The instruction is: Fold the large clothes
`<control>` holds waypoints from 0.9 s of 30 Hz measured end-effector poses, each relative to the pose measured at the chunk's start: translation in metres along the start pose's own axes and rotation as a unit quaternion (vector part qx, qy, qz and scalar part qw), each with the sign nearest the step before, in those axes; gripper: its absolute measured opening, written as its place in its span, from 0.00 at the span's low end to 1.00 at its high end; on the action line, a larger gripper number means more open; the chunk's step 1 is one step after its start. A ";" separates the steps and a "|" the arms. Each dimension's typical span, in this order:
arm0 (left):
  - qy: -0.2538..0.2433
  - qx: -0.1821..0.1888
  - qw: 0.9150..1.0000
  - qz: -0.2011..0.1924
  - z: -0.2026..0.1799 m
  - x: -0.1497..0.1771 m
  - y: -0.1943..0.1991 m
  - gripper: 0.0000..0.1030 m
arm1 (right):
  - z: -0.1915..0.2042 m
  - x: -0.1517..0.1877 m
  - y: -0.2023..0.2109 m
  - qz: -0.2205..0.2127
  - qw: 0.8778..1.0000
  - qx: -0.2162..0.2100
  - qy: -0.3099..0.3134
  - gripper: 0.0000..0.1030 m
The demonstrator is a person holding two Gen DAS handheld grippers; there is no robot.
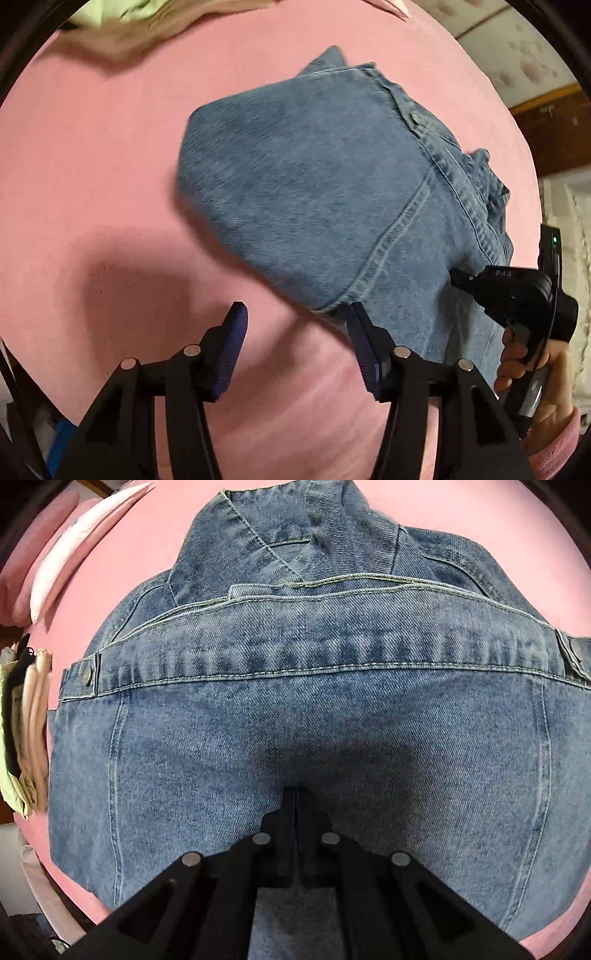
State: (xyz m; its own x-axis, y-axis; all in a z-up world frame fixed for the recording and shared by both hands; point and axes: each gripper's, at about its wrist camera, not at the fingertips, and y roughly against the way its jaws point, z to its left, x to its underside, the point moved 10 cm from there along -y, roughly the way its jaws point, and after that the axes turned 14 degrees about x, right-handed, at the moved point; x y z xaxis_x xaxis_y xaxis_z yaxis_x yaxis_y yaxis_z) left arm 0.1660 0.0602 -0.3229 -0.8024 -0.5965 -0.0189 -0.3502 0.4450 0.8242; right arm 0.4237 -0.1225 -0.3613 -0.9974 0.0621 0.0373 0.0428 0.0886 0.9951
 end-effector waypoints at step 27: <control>0.142 0.137 0.977 -0.082 0.044 -0.091 -0.007 0.32 | 0.014 -0.006 -0.006 0.001 1.000 0.019 0.022 0.00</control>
State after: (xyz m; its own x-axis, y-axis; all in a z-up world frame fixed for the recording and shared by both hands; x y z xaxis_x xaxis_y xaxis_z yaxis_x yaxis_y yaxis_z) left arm 0.2206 0.1409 -0.3512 -0.5717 -0.8188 0.0521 -0.6098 0.4666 0.6406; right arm 0.4305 -0.1097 -0.3691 -0.9988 0.0193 0.0444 0.0465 0.1255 0.9910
